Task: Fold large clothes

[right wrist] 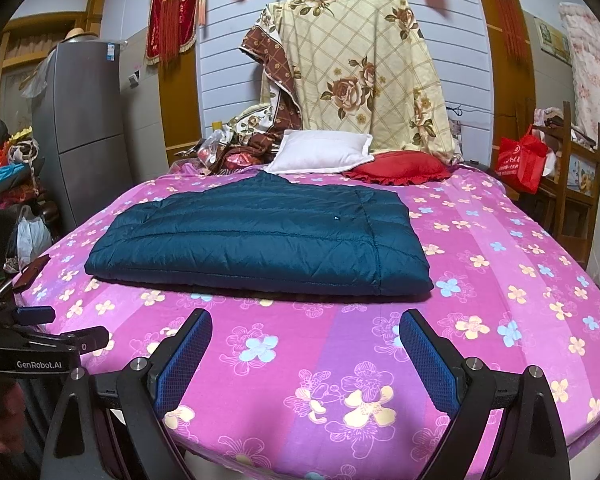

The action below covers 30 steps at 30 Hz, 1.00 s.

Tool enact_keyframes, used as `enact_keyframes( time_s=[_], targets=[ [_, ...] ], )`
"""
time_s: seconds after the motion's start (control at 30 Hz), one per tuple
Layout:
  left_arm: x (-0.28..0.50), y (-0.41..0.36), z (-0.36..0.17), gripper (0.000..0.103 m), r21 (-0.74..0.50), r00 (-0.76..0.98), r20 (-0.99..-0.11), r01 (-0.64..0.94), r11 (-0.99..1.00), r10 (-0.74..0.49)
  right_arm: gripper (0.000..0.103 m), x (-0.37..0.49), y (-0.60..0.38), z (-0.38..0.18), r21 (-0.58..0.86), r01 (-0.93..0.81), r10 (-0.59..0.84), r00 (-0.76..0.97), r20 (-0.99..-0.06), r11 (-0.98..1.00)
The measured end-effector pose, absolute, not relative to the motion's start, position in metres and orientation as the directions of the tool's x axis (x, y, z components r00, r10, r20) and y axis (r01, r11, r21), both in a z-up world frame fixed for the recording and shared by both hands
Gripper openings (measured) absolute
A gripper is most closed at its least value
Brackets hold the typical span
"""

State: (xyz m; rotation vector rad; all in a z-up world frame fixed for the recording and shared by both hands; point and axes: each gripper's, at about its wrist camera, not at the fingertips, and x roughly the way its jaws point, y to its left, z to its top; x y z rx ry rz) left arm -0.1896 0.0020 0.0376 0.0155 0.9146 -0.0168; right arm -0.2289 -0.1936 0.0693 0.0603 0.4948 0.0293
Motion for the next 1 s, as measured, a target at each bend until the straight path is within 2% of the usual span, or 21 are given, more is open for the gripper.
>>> enact_keyframes(
  time_s=[1.0],
  targets=[
    [-0.1891,0.0066,0.0368,0.103,0.003,0.607,-0.795,0.011,1.000,-0.004,0.093,-0.2284,-0.1952,0.0696,0.065,-0.018,0.047,0.878,-0.477,0.998]
  ],
)
